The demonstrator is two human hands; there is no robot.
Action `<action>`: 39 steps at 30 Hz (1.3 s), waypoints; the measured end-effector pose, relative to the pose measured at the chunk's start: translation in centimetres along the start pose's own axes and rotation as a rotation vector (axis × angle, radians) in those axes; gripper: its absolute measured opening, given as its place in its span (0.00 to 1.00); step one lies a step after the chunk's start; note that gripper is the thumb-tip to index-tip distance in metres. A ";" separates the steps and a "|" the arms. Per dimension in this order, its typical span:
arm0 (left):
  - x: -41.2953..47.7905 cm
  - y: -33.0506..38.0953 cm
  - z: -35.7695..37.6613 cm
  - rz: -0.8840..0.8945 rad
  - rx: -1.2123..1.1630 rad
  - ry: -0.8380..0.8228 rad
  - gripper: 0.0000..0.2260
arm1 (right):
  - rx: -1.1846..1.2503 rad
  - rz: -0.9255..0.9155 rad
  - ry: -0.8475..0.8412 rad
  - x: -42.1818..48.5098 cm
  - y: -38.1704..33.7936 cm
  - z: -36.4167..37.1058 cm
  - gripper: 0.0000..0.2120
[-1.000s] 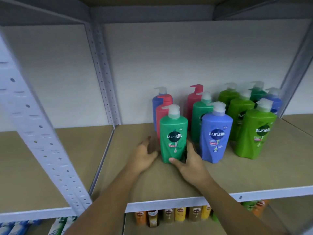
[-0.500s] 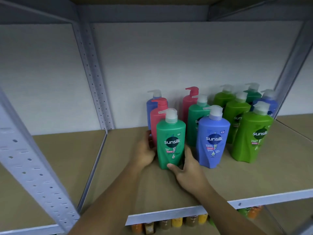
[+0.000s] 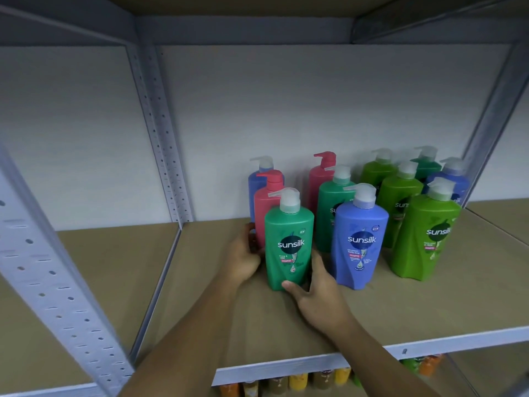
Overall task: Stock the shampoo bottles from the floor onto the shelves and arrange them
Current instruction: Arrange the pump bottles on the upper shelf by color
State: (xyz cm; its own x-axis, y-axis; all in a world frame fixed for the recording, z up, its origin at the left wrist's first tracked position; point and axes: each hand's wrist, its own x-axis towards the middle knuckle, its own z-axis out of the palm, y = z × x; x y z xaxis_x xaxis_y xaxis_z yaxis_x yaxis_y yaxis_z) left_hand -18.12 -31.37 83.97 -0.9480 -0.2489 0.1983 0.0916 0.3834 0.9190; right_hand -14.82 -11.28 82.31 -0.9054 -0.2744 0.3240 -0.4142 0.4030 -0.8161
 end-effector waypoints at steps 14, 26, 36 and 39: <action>-0.4 0.2 -0.3 0.055 -0.015 0.021 0.21 | -0.029 0.026 -0.004 0.0 -0.2 -0.1 0.36; -4.2 -2.5 -8.2 -0.081 0.049 0.237 0.28 | -0.030 0.072 -0.166 1.9 -2.9 4.6 0.26; -6.5 -2.1 -9.0 -0.133 0.168 0.352 0.24 | -0.011 0.003 -0.208 3.0 -4.4 8.5 0.32; -8.1 -3.0 -8.7 -0.162 0.393 0.356 0.24 | -0.013 -0.036 -0.223 2.7 -4.3 8.0 0.28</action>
State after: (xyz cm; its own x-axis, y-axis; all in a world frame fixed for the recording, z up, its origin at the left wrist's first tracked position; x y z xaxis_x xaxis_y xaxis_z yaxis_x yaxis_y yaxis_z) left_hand -8.06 -38.30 82.57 -0.7730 -0.5911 0.2305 -0.2319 0.6014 0.7646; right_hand -14.76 -20.76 82.82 -0.8475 -0.4746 0.2377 -0.4483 0.4003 -0.7992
